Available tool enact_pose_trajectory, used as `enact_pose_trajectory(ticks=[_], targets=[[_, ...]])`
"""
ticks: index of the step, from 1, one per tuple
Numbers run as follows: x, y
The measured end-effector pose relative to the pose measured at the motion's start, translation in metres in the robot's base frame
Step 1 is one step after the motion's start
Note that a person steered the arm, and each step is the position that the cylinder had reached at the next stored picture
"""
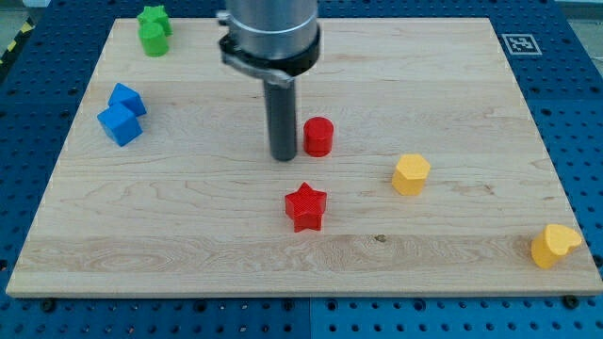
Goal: Push the red circle above the yellow heart
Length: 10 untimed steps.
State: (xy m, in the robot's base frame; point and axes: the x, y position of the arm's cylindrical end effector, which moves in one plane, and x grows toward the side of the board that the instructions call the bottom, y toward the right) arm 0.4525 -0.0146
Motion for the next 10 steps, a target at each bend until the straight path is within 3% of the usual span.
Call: enact_pose_trajectory(ticks=[4, 7, 10], targets=[[-0.034, 0.05], [-0.061, 0.162], [-0.045, 0.164]])
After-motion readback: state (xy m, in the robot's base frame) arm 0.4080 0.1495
